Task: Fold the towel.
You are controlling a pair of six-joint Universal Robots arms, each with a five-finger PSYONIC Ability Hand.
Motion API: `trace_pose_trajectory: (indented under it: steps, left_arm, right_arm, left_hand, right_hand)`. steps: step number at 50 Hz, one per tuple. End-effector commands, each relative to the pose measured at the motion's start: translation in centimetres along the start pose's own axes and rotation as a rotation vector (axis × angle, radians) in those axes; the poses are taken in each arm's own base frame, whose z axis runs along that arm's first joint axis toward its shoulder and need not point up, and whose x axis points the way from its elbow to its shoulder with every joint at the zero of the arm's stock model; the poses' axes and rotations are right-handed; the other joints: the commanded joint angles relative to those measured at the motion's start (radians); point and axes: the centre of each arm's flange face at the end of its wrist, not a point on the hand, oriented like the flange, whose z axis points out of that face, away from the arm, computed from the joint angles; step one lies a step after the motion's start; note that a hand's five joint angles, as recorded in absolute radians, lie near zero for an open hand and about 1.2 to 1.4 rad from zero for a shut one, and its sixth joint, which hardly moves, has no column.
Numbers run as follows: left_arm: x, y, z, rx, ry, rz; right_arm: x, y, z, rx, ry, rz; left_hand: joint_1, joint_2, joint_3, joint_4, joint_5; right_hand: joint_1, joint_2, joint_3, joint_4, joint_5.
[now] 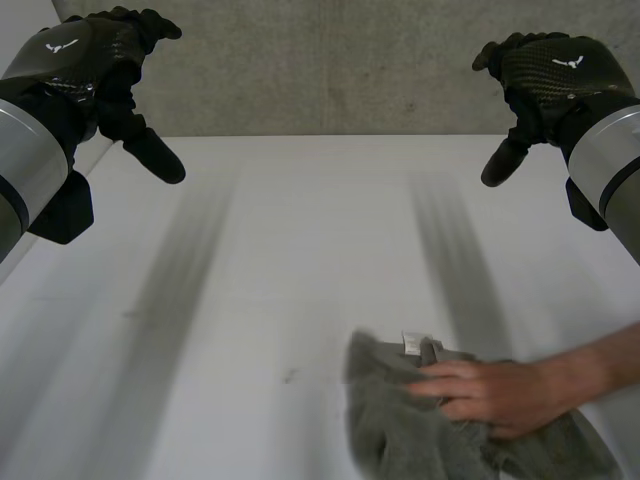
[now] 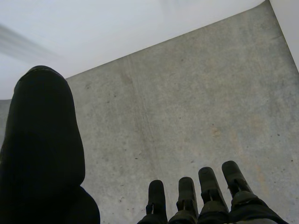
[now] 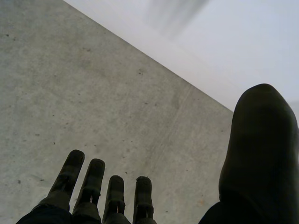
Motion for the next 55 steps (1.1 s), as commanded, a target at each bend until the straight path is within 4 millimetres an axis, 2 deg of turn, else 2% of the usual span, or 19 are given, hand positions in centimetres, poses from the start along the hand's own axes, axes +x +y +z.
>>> trace_pose_trajectory:
  steps: [1, 11, 17, 19, 25, 27, 30, 32, 38, 40, 42, 43, 44, 45, 46, 47, 49, 51, 55]
  left_arm:
    - [0.0, 0.1, 0.0, -0.002, 0.0, -0.001]
    - [0.0, 0.2, 0.0, -0.005, 0.001, 0.001]
    - [0.1, 0.5, 0.2, -0.014, 0.001, 0.001]
    - [0.1, 0.5, 0.2, -0.014, 0.001, 0.001]
    - [0.1, 1.0, 0.4, -0.029, 0.001, 0.003]
    - [0.1, 1.2, 0.5, -0.037, 0.002, 0.004]
    - [0.1, 2.2, 0.8, -0.068, 0.001, 0.01]
    - [0.1, 2.7, 1.0, -0.08, 0.001, 0.011]
    - [1.1, 5.2, 1.2, -0.134, 0.033, 0.02]
    - [1.8, 6.0, 0.9, -0.155, 0.054, 0.024]
    - [2.8, 8.2, 0.2, -0.211, 0.089, 0.038]
    - [2.8, 8.2, 0.2, -0.212, 0.089, 0.038]
    - [3.2, 9.2, -0.2, -0.233, 0.102, 0.043]
    - [3.4, 10.2, -0.5, -0.253, 0.114, 0.048]
    - [3.4, 10.2, -0.5, -0.253, 0.114, 0.048]
    - [3.6, 11.2, -0.9, -0.268, 0.121, 0.051]
    - [3.7, 12.0, -1.2, -0.278, 0.127, 0.054]
    - [3.8, 13.4, -1.6, -0.286, 0.133, 0.057]
    - [3.7, 14.2, -1.7, -0.277, 0.133, 0.054]
  right_arm:
    - [-0.4, 0.7, 0.1, -0.024, -0.024, -0.067]
    - [-1.1, 2.6, -0.4, -0.142, -0.092, -0.214]
    - [-3.3, 4.2, -1.9, -0.26, -0.295, -0.227]
    - [-4.5, 5.7, -3.1, -0.334, -0.439, -0.251]
    - [-6.1, 8.0, -5.4, -0.393, -0.658, -0.324]
    - [-6.6, 9.7, -6.4, -0.414, -0.753, -0.385]
    - [-6.8, 10.4, -6.8, -0.422, -0.79, -0.416]
    - [-7.2, 12.2, -7.7, -0.467, -0.847, -0.444]
    - [-7.7, 15.5, -9.1, -0.561, -0.923, -0.455]
    - [-7.8, 16.2, -9.2, -0.566, -0.926, -0.463]
    - [-7.8, 16.7, -9.0, -0.562, -0.916, -0.483]
    - [-7.7, 17.0, -8.6, -0.547, -0.893, -0.511]
    - [-7.7, 17.0, -8.6, -0.547, -0.892, -0.511]
    - [-7.5, 17.1, -8.1, -0.522, -0.86, -0.537]
    - [-7.4, 17.0, -7.4, -0.481, -0.825, -0.554]
    - [-7.4, 17.0, -7.4, -0.48, -0.824, -0.554]
    - [-7.7, 16.4, -6.0, -0.376, -0.77, -0.574]
    - [-7.7, 16.0, -5.2, -0.323, -0.735, -0.571]
    - [-8.1, 15.0, -3.7, -0.25, -0.671, -0.49]
  left_hand:
    - [0.005, 0.01, 0.009, 0.008, -0.029]
    - [0.005, 0.01, 0.009, 0.008, -0.029]
    - [0.005, 0.01, 0.009, 0.008, -0.029]
    - [0.005, 0.01, 0.009, 0.008, -0.029]
    - [0.005, 0.01, 0.009, 0.008, -0.029]
    - [0.005, 0.01, 0.009, 0.008, -0.029]
    - [0.005, 0.01, 0.009, 0.008, -0.029]
    - [0.005, 0.01, 0.009, 0.008, -0.029]
    - [0.005, 0.01, 0.009, 0.008, -0.029]
    - [0.005, 0.01, 0.009, 0.008, -0.029]
    - [0.005, 0.01, 0.009, 0.008, -0.029]
    - [0.005, 0.01, 0.009, 0.008, -0.029]
    - [0.005, 0.01, 0.009, 0.008, -0.029]
    - [0.005, 0.01, 0.009, 0.008, -0.029]
    - [0.005, 0.01, 0.009, 0.008, -0.029]
    - [0.005, 0.01, 0.009, 0.008, -0.029]
    - [0.005, 0.01, 0.009, 0.008, -0.029]
    - [0.005, 0.01, 0.009, 0.008, -0.029]
    - [0.005, 0.01, 0.009, 0.008, -0.029]
  right_hand:
    - [-0.051, -0.076, -0.064, -0.082, -0.057]
    - [-0.051, -0.076, -0.064, -0.082, -0.057]
    - [-0.051, -0.076, -0.064, -0.082, -0.057]
    - [-0.051, -0.076, -0.064, -0.082, -0.057]
    - [-0.051, -0.076, -0.064, -0.082, -0.057]
    - [-0.051, -0.076, -0.064, -0.082, -0.057]
    - [-0.051, -0.076, -0.064, -0.082, -0.057]
    - [-0.051, -0.076, -0.064, -0.082, -0.057]
    - [-0.051, -0.076, -0.064, -0.082, -0.057]
    - [-0.051, -0.076, -0.064, -0.082, -0.057]
    - [-0.051, -0.076, -0.064, -0.082, -0.057]
    - [-0.051, -0.076, -0.064, -0.082, -0.057]
    - [-0.051, -0.076, -0.064, -0.082, -0.057]
    - [0.066, 0.041, 0.053, 0.035, 0.06]
    - [0.353, 0.328, 0.339, 0.322, 0.347]
    - [0.356, 0.331, 0.342, 0.325, 0.35]
    - [1.08, 1.056, 1.067, 1.049, 1.074]
    - [1.17, 1.145, 1.157, 1.139, 1.164]
    - [1.171, 1.146, 1.157, 1.14, 1.165]
